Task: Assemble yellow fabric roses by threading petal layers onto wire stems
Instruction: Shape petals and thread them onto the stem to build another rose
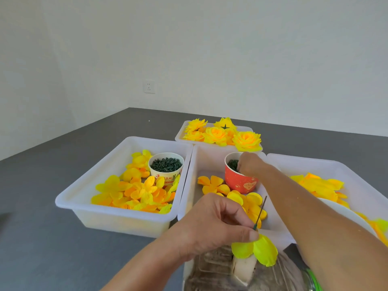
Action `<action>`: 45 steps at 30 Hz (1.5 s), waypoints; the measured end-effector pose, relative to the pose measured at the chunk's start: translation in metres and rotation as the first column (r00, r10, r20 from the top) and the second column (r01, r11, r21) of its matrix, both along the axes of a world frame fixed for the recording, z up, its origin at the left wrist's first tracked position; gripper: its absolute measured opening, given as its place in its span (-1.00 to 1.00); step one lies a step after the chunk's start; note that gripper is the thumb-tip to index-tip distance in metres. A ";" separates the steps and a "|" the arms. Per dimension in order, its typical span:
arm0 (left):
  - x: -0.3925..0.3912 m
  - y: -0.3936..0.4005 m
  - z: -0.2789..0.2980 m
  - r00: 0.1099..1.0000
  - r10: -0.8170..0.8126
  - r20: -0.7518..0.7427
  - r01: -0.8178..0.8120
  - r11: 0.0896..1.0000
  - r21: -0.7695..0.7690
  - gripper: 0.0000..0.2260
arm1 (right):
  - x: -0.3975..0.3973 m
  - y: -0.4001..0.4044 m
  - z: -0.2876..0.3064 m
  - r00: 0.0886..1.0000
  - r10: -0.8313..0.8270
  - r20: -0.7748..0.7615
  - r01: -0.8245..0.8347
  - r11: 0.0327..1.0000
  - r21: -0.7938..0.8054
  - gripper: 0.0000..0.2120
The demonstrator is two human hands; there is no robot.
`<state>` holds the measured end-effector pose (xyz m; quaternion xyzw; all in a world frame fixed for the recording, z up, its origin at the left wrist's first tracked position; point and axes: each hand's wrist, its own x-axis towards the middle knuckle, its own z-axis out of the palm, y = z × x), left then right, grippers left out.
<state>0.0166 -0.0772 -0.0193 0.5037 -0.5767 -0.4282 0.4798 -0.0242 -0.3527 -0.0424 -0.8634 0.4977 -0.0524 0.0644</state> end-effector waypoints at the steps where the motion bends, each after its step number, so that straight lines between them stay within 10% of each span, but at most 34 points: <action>1: 0.000 0.000 0.000 1.000 0.003 -0.002 -0.003 1.000 -0.003 -0.93 | 0.000 0.001 -0.002 1.000 -0.001 -0.012 0.000 0.999 -0.050 -0.75; 26: -0.002 0.004 0.001 0.999 0.044 0.001 -0.044 0.999 0.009 -0.99 | -0.017 0.022 0.017 0.975 0.031 0.222 0.009 0.984 -0.179 -0.86; 45: -0.015 0.010 0.005 0.991 0.127 0.036 -0.127 0.992 -0.017 -0.89 | -0.065 0.062 0.022 0.446 -0.099 0.890 -0.172 0.966 0.193 -0.79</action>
